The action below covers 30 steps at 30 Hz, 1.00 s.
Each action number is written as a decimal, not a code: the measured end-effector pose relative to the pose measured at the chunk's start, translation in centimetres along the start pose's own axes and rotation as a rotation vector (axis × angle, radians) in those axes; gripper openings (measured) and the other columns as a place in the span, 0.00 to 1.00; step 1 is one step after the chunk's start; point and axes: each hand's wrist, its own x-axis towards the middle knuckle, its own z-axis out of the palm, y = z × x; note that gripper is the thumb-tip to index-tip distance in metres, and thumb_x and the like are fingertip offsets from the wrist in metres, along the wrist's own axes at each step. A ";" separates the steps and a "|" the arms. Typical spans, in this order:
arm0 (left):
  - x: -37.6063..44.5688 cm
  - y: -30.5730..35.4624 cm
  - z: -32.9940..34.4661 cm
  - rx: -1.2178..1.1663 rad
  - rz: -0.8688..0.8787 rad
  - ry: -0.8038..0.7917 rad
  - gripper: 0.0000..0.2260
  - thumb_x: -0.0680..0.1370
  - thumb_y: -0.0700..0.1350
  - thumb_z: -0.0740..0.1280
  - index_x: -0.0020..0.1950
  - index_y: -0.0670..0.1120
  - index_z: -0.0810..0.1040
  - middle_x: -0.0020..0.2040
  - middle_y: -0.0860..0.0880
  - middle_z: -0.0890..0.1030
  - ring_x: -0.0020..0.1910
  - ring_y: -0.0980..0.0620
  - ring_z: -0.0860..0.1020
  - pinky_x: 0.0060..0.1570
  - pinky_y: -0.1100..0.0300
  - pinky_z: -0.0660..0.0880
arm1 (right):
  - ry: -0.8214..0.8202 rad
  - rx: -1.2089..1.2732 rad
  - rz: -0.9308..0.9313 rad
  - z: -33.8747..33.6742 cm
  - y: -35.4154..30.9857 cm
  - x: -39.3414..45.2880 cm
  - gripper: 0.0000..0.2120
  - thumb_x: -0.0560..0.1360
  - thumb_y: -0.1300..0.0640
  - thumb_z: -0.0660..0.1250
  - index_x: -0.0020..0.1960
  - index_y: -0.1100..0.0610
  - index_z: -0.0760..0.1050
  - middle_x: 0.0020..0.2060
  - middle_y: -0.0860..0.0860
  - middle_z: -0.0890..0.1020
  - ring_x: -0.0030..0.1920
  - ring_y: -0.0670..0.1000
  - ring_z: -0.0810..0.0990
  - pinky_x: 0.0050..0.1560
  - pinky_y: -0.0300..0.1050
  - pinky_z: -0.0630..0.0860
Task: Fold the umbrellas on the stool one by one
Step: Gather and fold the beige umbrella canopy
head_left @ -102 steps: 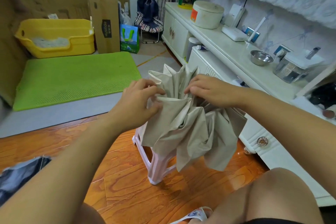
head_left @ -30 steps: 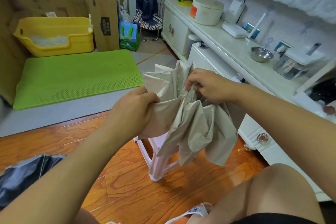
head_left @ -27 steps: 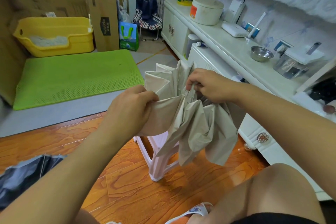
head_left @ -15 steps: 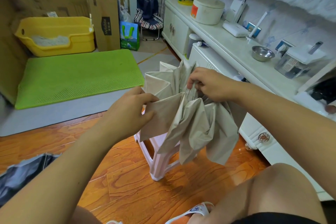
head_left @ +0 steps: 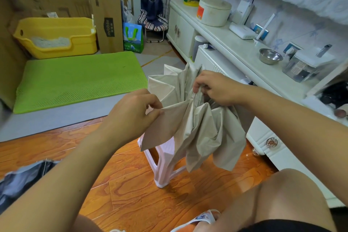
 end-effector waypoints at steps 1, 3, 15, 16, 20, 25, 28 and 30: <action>0.1 0.0 0.2 -0.005 -0.007 -0.005 0.01 0.78 0.46 0.72 0.46 0.51 0.83 0.43 0.55 0.78 0.44 0.52 0.75 0.43 0.55 0.69 | -0.004 -0.002 0.001 0.0 -0.1 0.0 0.17 0.78 0.70 0.61 0.53 0.51 0.81 0.54 0.51 0.75 0.54 0.51 0.75 0.60 0.54 0.73; 0.3 -0.2 0.7 -0.015 -0.048 0.011 0.01 0.78 0.45 0.71 0.47 0.49 0.82 0.42 0.54 0.79 0.44 0.51 0.76 0.42 0.55 0.69 | -0.007 -0.005 0.004 0.0 -0.2 0.1 0.17 0.78 0.69 0.61 0.56 0.50 0.81 0.55 0.51 0.75 0.55 0.52 0.75 0.61 0.54 0.73; 2.5 -0.8 1.9 -0.190 0.041 0.205 0.12 0.79 0.48 0.67 0.61 0.48 0.79 0.53 0.49 0.75 0.50 0.53 0.73 0.50 0.60 0.70 | 0.093 -0.030 -0.037 -0.2 -0.3 -1.2 0.11 0.79 0.66 0.64 0.58 0.56 0.80 0.45 0.39 0.72 0.48 0.49 0.78 0.52 0.40 0.73; 2.2 -0.5 2.1 -0.190 0.103 0.120 0.14 0.79 0.51 0.66 0.62 0.50 0.79 0.54 0.50 0.74 0.51 0.54 0.74 0.51 0.58 0.72 | 0.101 -0.040 -0.045 0.0 -0.2 -1.2 0.11 0.79 0.65 0.64 0.57 0.55 0.79 0.46 0.39 0.72 0.50 0.48 0.77 0.55 0.43 0.74; 1.6 -0.1 3.7 0.026 0.234 -0.031 0.18 0.79 0.57 0.63 0.68 0.56 0.77 0.59 0.51 0.72 0.53 0.49 0.74 0.51 0.50 0.77 | 0.109 -0.099 -0.020 0.5 0.5 -0.7 0.10 0.79 0.58 0.62 0.58 0.51 0.78 0.53 0.42 0.72 0.60 0.50 0.74 0.63 0.58 0.72; 2.6 0.6 5.3 0.039 0.122 -0.027 0.21 0.76 0.51 0.70 0.69 0.56 0.74 0.58 0.52 0.71 0.52 0.49 0.75 0.45 0.54 0.74 | 0.081 0.041 0.025 0.3 -1.3 -1.5 0.19 0.79 0.35 0.58 0.58 0.48 0.76 0.55 0.47 0.76 0.55 0.46 0.74 0.59 0.47 0.71; 3.5 1.2 6.1 -0.019 0.092 -0.054 0.18 0.76 0.49 0.71 0.66 0.51 0.77 0.56 0.50 0.72 0.54 0.48 0.75 0.47 0.58 0.68 | -0.009 0.002 0.023 0.5 -2.0 -1.7 0.22 0.72 0.26 0.56 0.53 0.40 0.73 0.55 0.47 0.73 0.56 0.49 0.75 0.61 0.51 0.73; 3.9 1.6 6.2 -0.051 0.078 -0.073 0.17 0.76 0.50 0.71 0.64 0.49 0.79 0.55 0.49 0.73 0.54 0.47 0.76 0.54 0.52 0.73 | -0.037 -0.036 0.012 0.9 -2.2 -1.5 0.18 0.76 0.31 0.60 0.50 0.43 0.76 0.54 0.47 0.72 0.56 0.50 0.75 0.63 0.53 0.72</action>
